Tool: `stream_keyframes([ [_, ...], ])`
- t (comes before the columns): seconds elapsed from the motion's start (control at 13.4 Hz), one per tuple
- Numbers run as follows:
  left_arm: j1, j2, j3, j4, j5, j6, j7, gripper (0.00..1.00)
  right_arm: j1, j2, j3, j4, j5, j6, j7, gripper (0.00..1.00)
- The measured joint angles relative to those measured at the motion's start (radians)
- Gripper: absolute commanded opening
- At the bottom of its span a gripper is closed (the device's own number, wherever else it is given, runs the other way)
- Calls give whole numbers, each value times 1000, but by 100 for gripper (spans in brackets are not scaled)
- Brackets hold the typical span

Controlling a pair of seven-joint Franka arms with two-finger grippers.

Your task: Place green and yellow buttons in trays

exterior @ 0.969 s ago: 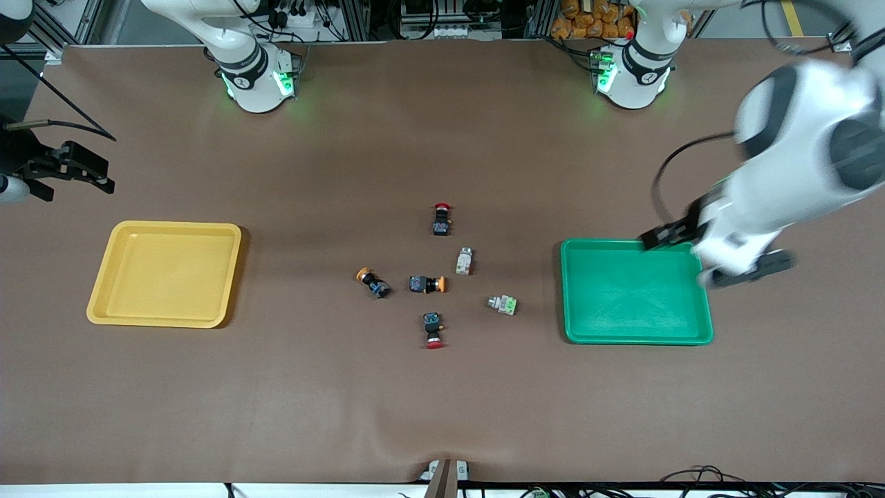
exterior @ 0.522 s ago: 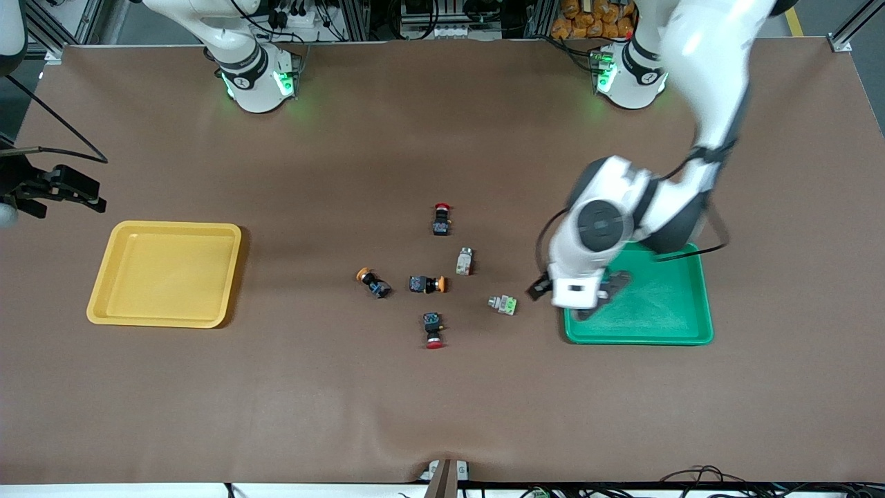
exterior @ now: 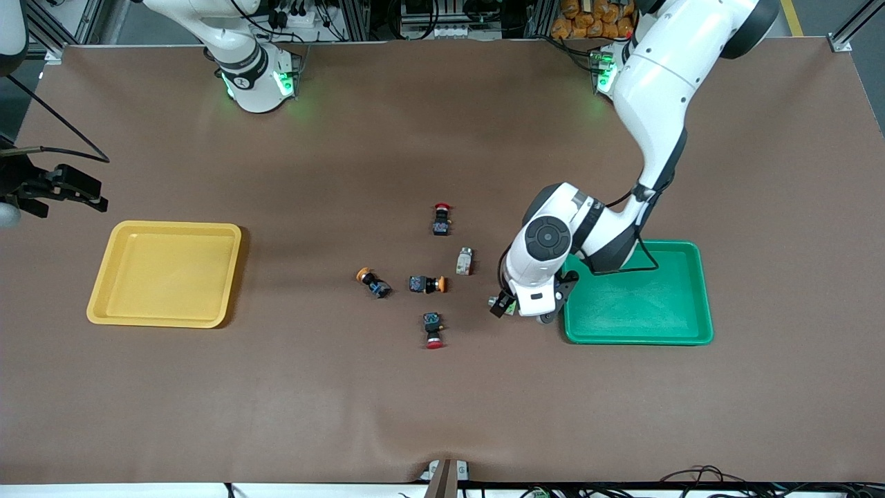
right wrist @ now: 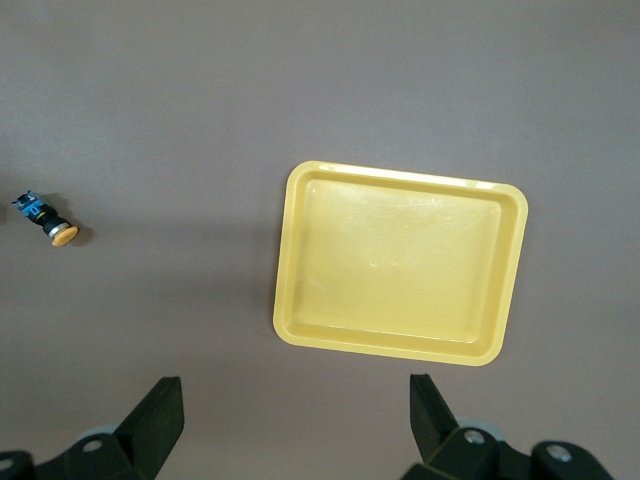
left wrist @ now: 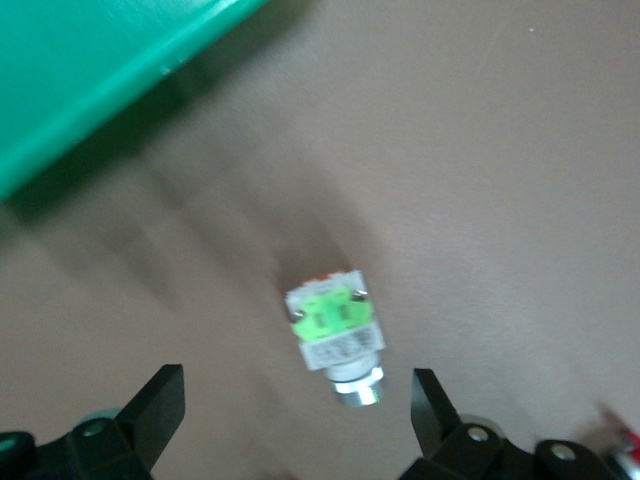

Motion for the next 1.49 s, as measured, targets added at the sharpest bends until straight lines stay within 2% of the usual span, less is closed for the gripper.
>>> stream_keyframes([
  [0.22,-65,50,69,30,0,26,-57,100,0,1,1,0,0,-20,4,100],
  [0.37,-101,75,108,39,0,53,-82,85,0,10,1,-1,0,-40,5,100],
  [0.45,-106,82,112,44,0,64,-84,67,0,25,1,-2,0,-41,5,100],
  [0.52,-107,88,114,47,0,71,-84,26,0,49,2,-2,0,-40,5,100],
  [0.6,-106,91,116,50,0,76,-84,0,1,78,5,-2,1,-39,5,100],
  [0.75,-105,91,120,56,1,79,-58,0,13,121,15,-1,4,-36,3,100],
  [0.89,-89,86,125,71,2,72,10,0,78,130,20,9,7,-34,4,100],
  [1.04,-48,50,130,90,3,-37,133,0,166,130,24,28,7,-34,12,100],
  [1.19,28,-40,130,93,3,-194,310,0,230,135,27,30,7,-22,15,100],
  [1.34,113,-136,130,36,3,-270,464,0,272,157,27,29,7,30,15,100],
  [1.49,187,-191,130,-60,3,-277,560,0,306,187,28,29,7,89,15,100],
])
